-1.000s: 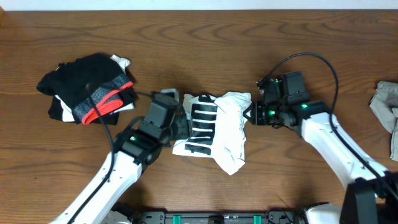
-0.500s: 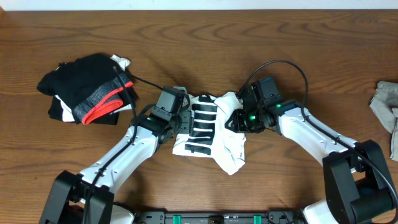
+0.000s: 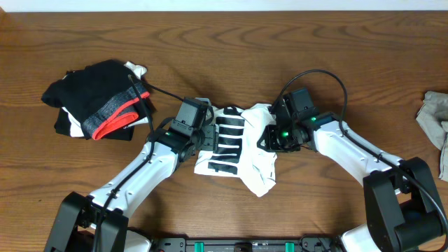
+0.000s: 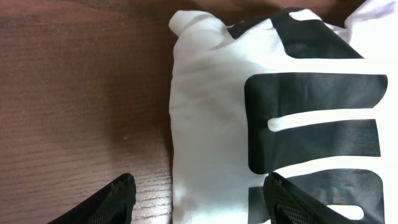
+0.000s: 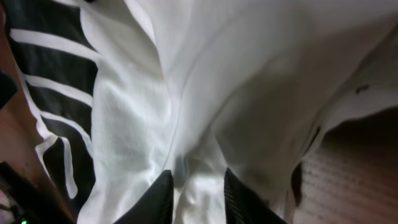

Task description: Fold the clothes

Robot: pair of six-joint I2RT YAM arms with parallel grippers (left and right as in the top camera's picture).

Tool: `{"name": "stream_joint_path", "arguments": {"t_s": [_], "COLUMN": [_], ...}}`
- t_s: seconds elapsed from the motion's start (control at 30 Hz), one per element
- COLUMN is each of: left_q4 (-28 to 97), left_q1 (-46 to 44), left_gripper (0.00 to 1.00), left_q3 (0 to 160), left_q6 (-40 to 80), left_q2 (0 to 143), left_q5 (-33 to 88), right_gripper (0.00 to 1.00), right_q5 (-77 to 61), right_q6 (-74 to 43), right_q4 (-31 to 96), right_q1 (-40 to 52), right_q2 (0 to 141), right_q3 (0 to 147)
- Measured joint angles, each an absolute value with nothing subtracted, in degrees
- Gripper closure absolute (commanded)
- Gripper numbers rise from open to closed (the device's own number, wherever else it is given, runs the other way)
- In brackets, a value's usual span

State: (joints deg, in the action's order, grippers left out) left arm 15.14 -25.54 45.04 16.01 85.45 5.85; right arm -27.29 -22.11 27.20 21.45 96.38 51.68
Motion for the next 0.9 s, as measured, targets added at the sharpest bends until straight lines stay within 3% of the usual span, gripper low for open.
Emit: {"name": "stream_joint_path", "arguments": {"t_s": [0.13,0.3,0.4,0.53,0.9], "left_q4": [15.1,15.2,15.2,15.2,16.2], "left_q1": [-25.5,-25.5,-25.5,-25.5,-25.5], "left_gripper": [0.32,0.32,0.32,0.32,0.32], "left_q3": [45.0,45.0,45.0,45.0,45.0], "left_q6": [16.0,16.0,16.0,16.0,16.0], "left_q2": [85.4,85.4,85.4,85.4,85.4], "left_q5": [5.8,5.8,5.8,5.8,5.8], "right_gripper": [0.81,0.75,0.82,0.99,0.99], "right_q5": [-27.5,-27.6,-27.2,-25.3,-23.7], "right_q6": [-22.1,-22.1,-22.0,-22.1,-20.2], "right_q4": [23.6,20.6,20.7,21.7,28.6], "right_q1": [21.8,23.6,24.5,24.8,18.9], "right_q2": [96.4,96.4,96.4,96.4,90.6], "right_q3": [51.7,51.7,51.7,51.5,51.2]}}
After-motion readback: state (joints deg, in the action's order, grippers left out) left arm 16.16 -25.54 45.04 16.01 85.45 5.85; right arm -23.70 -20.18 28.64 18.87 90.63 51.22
